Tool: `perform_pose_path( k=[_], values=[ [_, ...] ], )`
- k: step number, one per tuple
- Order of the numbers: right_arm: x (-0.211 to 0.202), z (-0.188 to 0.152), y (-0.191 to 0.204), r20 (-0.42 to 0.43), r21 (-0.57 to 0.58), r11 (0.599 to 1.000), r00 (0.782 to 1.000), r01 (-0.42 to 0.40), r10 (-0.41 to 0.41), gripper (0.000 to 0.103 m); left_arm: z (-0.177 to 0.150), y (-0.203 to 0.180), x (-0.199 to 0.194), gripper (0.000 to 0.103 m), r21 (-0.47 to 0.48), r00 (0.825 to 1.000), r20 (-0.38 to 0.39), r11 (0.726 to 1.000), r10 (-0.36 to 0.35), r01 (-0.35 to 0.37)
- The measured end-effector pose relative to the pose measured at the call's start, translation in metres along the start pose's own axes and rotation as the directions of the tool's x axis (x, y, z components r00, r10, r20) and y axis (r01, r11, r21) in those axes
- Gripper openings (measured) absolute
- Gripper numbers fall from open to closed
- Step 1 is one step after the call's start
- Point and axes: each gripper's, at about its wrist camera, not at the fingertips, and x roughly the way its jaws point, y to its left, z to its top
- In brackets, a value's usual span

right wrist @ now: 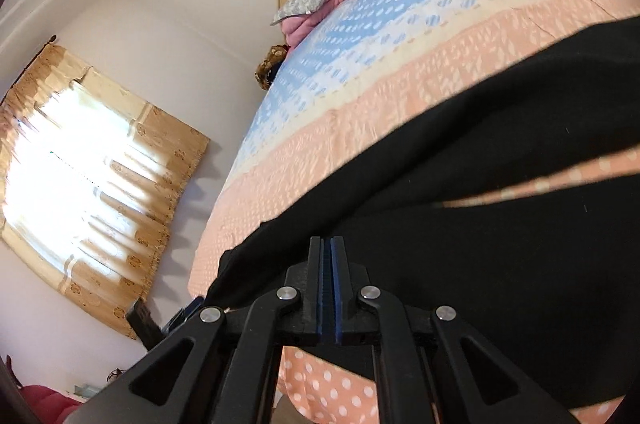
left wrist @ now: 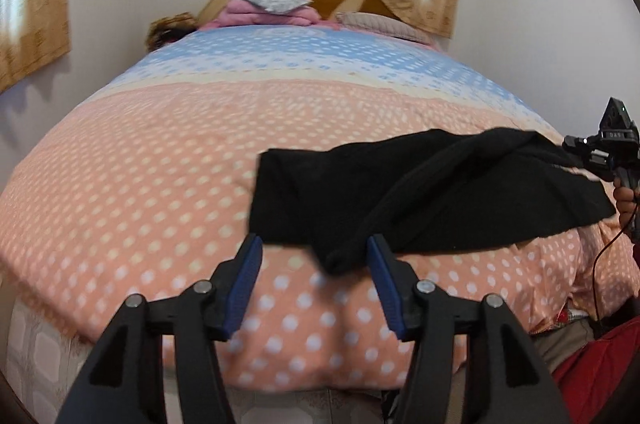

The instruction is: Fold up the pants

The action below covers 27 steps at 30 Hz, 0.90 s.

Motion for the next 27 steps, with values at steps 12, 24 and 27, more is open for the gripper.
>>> perform_pose_path(
  k=[12, 24, 27],
  values=[
    [0.045, -0.007, 0.053, 0.022, -0.174, 0.985, 1.000, 0.009, -0.006, 0.057, -0.024, -0.034, 0.012, 0.058, -0.397, 0.891, -0.042, 0.826, -0.452, 0.400],
    [0.014, -0.016, 0.032, 0.108, -0.193, 0.962, 0.979, 0.193, -0.175, 0.057, -0.016, -0.003, 0.057, 0.058, -0.674, 0.933, 0.048, 0.678, -0.358, 0.295],
    [-0.005, -0.003, 0.003, 0.123, -0.066, 0.973, 0.970, 0.221, -0.211, 0.057, -0.020, 0.007, 0.064, 0.058, -0.739, 0.927, 0.082, 0.602, -0.365, 0.302]
  ],
)
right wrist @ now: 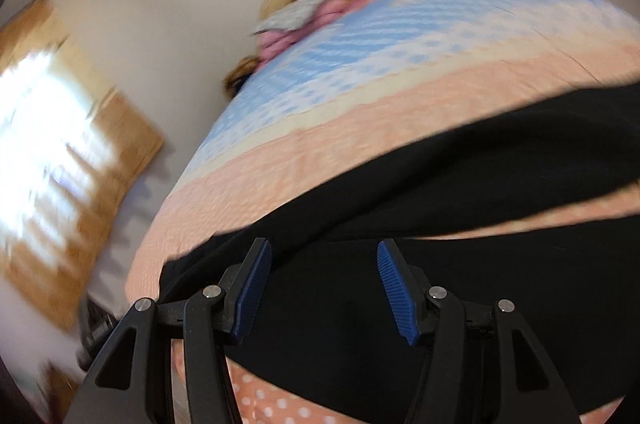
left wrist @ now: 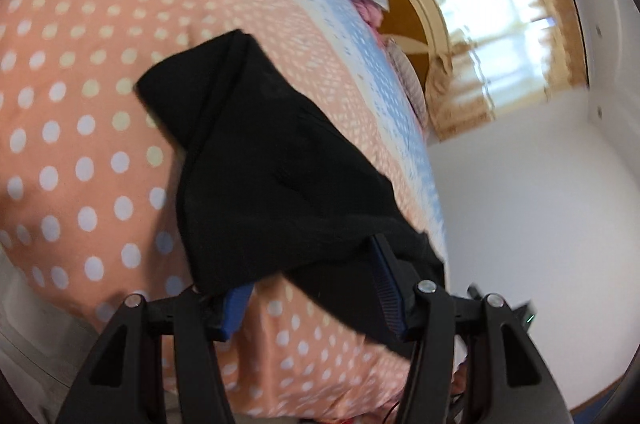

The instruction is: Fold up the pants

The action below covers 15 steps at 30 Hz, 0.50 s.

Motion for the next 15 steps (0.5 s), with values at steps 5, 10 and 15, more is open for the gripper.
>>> perform_pose_path(
  k=[5, 10, 15],
  values=[
    [-0.011, 0.040, -0.055, 0.029, 0.237, 0.971, 0.999, -0.023, 0.017, 0.057, -0.001, 0.003, -0.007, 0.056, -0.046, 0.999, 0.036, 0.999, -0.024, 0.025],
    [0.018, 0.085, -0.053, -0.097, 0.236, 0.967, 0.993, 0.092, -0.071, 0.057, -0.002, -0.012, -0.020, 0.057, 0.093, 0.995, 0.089, 0.995, 0.035, -0.043],
    [0.035, 0.129, -0.037, -0.106, -0.076, 0.939, 0.934, 0.334, -0.341, 0.057, 0.004, -0.011, -0.015, 0.058, 0.150, 0.995, 0.087, 0.986, 0.056, -0.068]
  ],
)
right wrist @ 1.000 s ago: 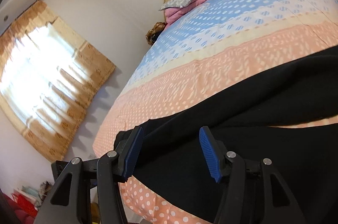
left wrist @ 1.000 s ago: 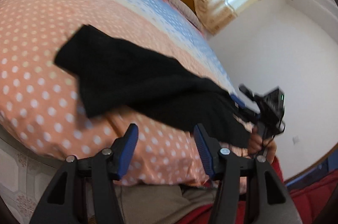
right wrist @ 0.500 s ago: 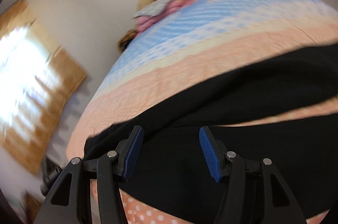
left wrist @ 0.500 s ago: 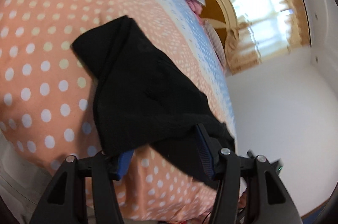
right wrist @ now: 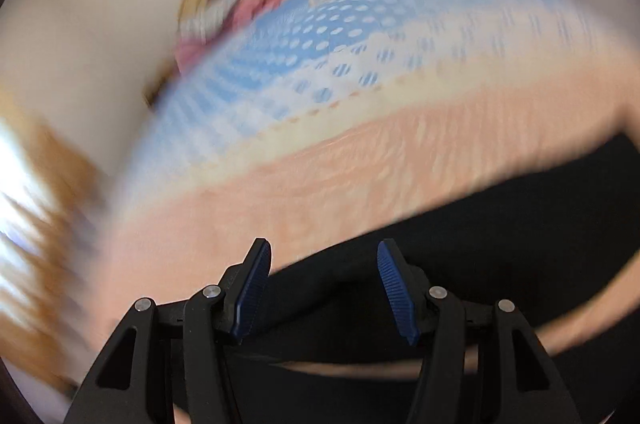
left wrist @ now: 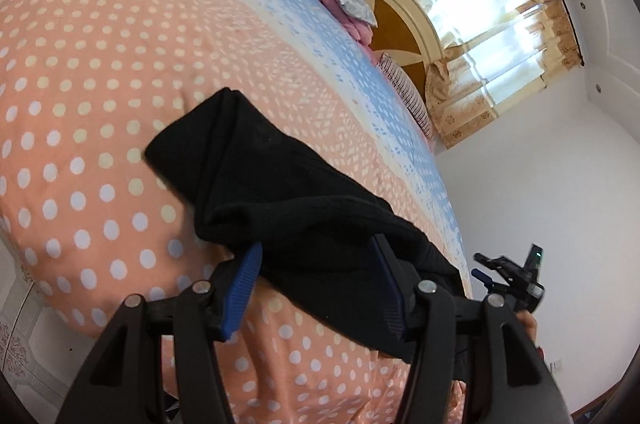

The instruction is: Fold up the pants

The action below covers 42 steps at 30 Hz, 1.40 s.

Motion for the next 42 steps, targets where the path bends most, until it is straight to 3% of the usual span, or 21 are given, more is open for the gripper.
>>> perform_pose_path(
  k=[2, 5, 7, 10, 12, 15, 16, 19, 20, 21, 22, 23, 25, 27, 30, 33, 35, 38, 42],
  values=[
    [0.013, 0.009, -0.002, -0.013, -0.112, 0.986, 0.992, 0.125, -0.127, 0.057, 0.002, 0.002, 0.000, 0.058, -0.001, 1.000, 0.005, 1.000, -0.003, 0.003],
    [0.027, 0.015, -0.007, 0.023, -0.294, 0.913, 0.956, 0.285, -0.291, 0.057, 0.003, 0.001, -0.007, 0.058, 0.052, 0.999, 0.017, 0.998, 0.027, -0.028],
    [0.032, 0.012, -0.007, 0.022, -0.433, 0.856, 0.953, 0.282, -0.302, 0.057, 0.006, -0.002, -0.009, 0.058, 0.104, 0.998, 0.027, 0.993, 0.060, -0.063],
    [0.045, 0.002, -0.006, -0.080, -0.558, 0.811, 0.961, 0.176, -0.264, 0.057, 0.011, -0.002, -0.002, 0.058, 0.104, 0.997, 0.021, 0.991, 0.079, -0.081],
    [0.061, -0.013, 0.001, -0.122, -0.656, 0.740, 0.948, 0.145, -0.293, 0.057, 0.012, -0.003, 0.003, 0.058, 0.109, 0.995, 0.019, 0.989, 0.098, -0.100],
    [0.070, -0.016, 0.013, -0.066, -0.753, 0.642, 0.955, 0.142, -0.288, 0.057, 0.014, -0.012, 0.008, 0.058, 0.162, 0.989, 0.024, 0.975, 0.146, -0.148],
    [0.071, -0.013, 0.015, -0.057, -0.760, 0.634, 0.957, 0.143, -0.284, 0.057, 0.015, -0.015, 0.010, 0.058, 0.183, 0.986, 0.025, 0.969, 0.164, -0.166],
    [0.086, -0.004, 0.011, -0.100, -0.725, 0.680, 0.960, 0.110, -0.262, 0.057, 0.020, -0.025, 0.016, 0.058, 0.223, 0.980, 0.026, 0.955, 0.196, -0.197],
    [0.092, -0.005, 0.009, -0.131, -0.713, 0.695, 0.956, 0.092, -0.261, 0.052, 0.021, -0.026, 0.017, 0.058, 0.233, 0.978, 0.026, 0.950, 0.207, -0.207],
    [0.095, -0.006, 0.007, -0.169, -0.700, 0.712, 0.955, 0.058, -0.244, 0.042, 0.022, -0.028, 0.018, 0.058, 0.241, 0.977, 0.026, 0.947, 0.211, -0.211],
    [0.091, -0.006, 0.008, -0.218, -0.679, 0.734, 0.958, -0.013, -0.185, 0.019, 0.023, -0.031, 0.020, 0.058, 0.253, 0.977, 0.027, 0.944, 0.211, -0.211],
    [0.087, -0.007, 0.009, -0.223, -0.677, 0.735, 0.960, -0.029, -0.168, 0.012, 0.024, -0.031, 0.020, 0.058, 0.260, 0.977, 0.027, 0.943, 0.210, -0.210],
    [0.075, -0.016, 0.016, -0.192, -0.714, 0.700, 0.963, -0.005, -0.189, 0.005, 0.026, -0.033, 0.022, 0.058, 0.276, 0.978, 0.035, 0.938, 0.207, -0.209],
    [0.058, -0.026, 0.020, -0.154, -0.719, 0.694, 0.967, 0.030, -0.201, 0.004, 0.028, -0.032, 0.022, 0.058, 0.276, 0.979, 0.040, 0.940, 0.198, -0.201],
    [0.007, -0.036, 0.015, -0.066, -0.657, 0.752, 0.989, 0.057, -0.133, 0.004, 0.029, -0.029, 0.022, 0.058, 0.269, 0.982, 0.043, 0.944, 0.185, -0.190],
    [-0.048, -0.055, 0.007, -0.018, -0.595, 0.804, 1.000, 0.007, -0.022, 0.004, 0.027, -0.028, 0.019, 0.058, 0.275, 0.983, 0.045, 0.944, 0.177, -0.183],
    [-0.078, -0.082, 0.004, -0.030, -0.593, 0.804, 0.999, -0.027, 0.011, 0.004, 0.027, -0.025, 0.018, 0.058, 0.281, 0.983, 0.048, 0.942, 0.175, -0.181],
    [-0.088, -0.115, 0.006, -0.081, -0.585, 0.809, 0.997, -0.055, 0.009, 0.004, 0.025, -0.022, 0.014, 0.058, 0.283, 0.983, 0.050, 0.941, 0.177, -0.184],
    [-0.073, -0.154, -0.002, -0.159, -0.590, 0.805, 0.986, -0.063, -0.040, 0.004, 0.021, -0.022, 0.005, 0.058, 0.322, 0.978, 0.055, 0.924, 0.200, -0.207]
  ],
)
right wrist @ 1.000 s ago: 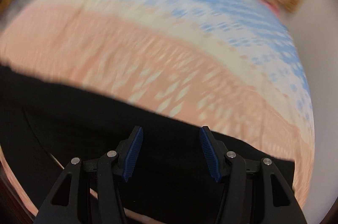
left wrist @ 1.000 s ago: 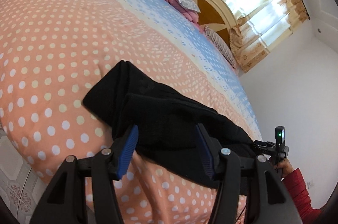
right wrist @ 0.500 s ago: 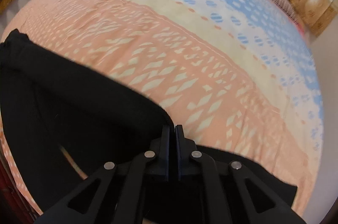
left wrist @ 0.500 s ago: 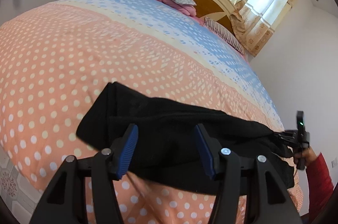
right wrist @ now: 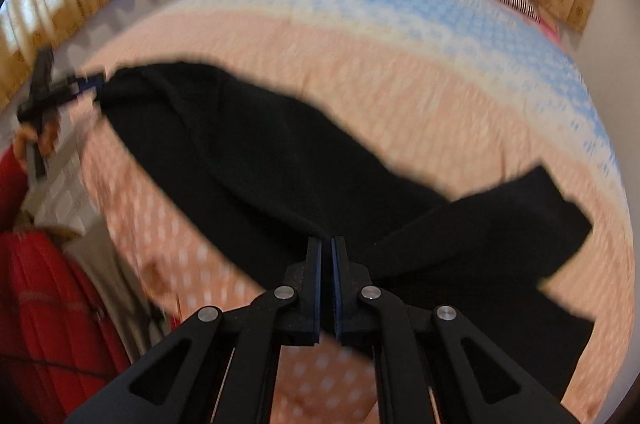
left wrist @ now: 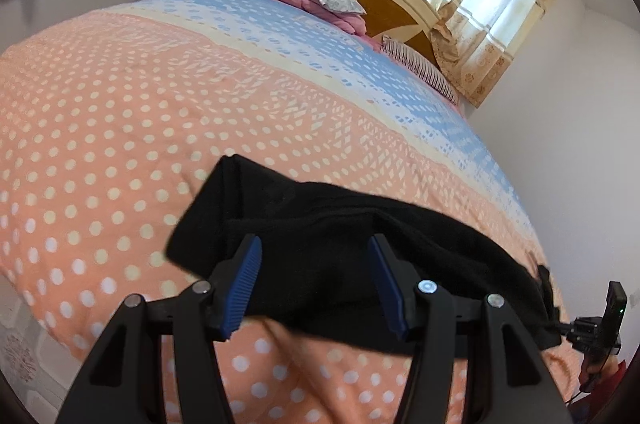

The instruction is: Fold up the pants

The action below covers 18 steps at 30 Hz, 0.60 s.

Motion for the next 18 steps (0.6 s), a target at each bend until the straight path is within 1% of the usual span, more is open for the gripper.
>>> perform_pose_path(
  k=[2, 3, 5, 6, 8, 9, 10, 11, 12, 13, 14, 15, 16, 17, 18],
  values=[
    [0.011, -0.015, 0.008, -0.051, 0.000, 1.000, 0.999, -0.007, 0.007, 0.004, -0.002, 0.003, -0.007, 0.059, 0.043, 0.999, 0.003, 0.998, 0.037, -0.037],
    [0.016, -0.022, 0.012, -0.086, -0.011, 1.000, 0.996, -0.007, 0.006, 0.004, -0.003, 0.007, -0.012, 0.061, 0.062, 0.998, 0.011, 0.996, 0.065, -0.066],
    [0.019, -0.023, 0.014, -0.116, -0.030, 1.000, 0.993, -0.010, 0.007, 0.005, -0.005, 0.015, -0.023, 0.066, 0.075, 0.996, 0.028, 0.993, 0.087, -0.089],
    [0.014, -0.019, 0.015, -0.100, -0.030, 1.000, 0.995, 0.005, -0.008, 0.005, -0.007, 0.019, -0.029, 0.068, 0.076, 0.995, 0.039, 0.993, 0.091, -0.094],
    [0.002, -0.004, 0.015, -0.016, -0.004, 1.000, 1.000, 0.025, -0.025, 0.006, -0.009, 0.027, -0.037, 0.068, 0.066, 0.993, 0.053, 0.992, 0.102, -0.105],
    [-0.011, 0.005, 0.014, 0.065, 0.034, 0.999, 0.998, 0.009, -0.011, 0.007, -0.010, 0.030, -0.041, 0.068, 0.049, 0.994, 0.052, 0.994, 0.096, -0.098],
    [-0.018, 0.015, 0.013, 0.132, 0.071, 0.997, 0.991, -0.034, 0.024, 0.007, -0.012, 0.032, -0.042, 0.068, 0.036, 0.996, 0.047, 0.996, 0.082, -0.084],
    [-0.023, 0.024, 0.014, 0.191, 0.100, 0.990, 0.979, -0.098, 0.078, 0.009, -0.013, 0.033, -0.044, 0.068, 0.019, 0.998, 0.037, 0.999, 0.050, -0.051],
    [-0.027, 0.037, 0.018, 0.268, 0.126, 0.971, 0.950, -0.202, 0.162, 0.012, -0.014, 0.032, -0.043, 0.068, 0.007, 0.999, 0.028, 1.000, 0.027, -0.027],
    [-0.026, 0.046, 0.023, 0.309, 0.131, 0.957, 0.928, -0.258, 0.207, 0.024, -0.014, 0.030, -0.043, 0.068, -0.006, 1.000, 0.014, 1.000, -0.007, 0.007],
    [-0.024, 0.055, 0.030, 0.345, 0.128, 0.945, 0.907, -0.300, 0.241, 0.045, -0.014, 0.027, -0.041, 0.068, -0.016, 0.999, -0.002, 0.999, -0.047, 0.047],
    [-0.019, 0.065, 0.039, 0.381, 0.122, 0.937, 0.887, -0.328, 0.260, 0.053, -0.014, 0.023, -0.040, 0.068, -0.025, 0.996, -0.012, 0.996, -0.084, 0.084],
    [-0.012, 0.074, 0.051, 0.411, 0.114, 0.932, 0.870, -0.344, 0.271, 0.059, -0.014, 0.018, -0.039, 0.068, -0.031, 0.993, -0.017, 0.992, -0.120, 0.119],
    [-0.005, 0.081, 0.061, 0.425, 0.102, 0.930, 0.861, -0.352, 0.280, 0.059, -0.014, 0.012, -0.038, 0.068, -0.023, 0.989, -0.019, 0.989, -0.148, 0.147],
    [0.009, 0.093, 0.076, 0.423, 0.087, 0.928, 0.857, -0.361, 0.294, 0.059, -0.013, 0.007, -0.037, 0.068, -0.010, 0.988, -0.023, 0.988, -0.151, 0.151]
  ],
)
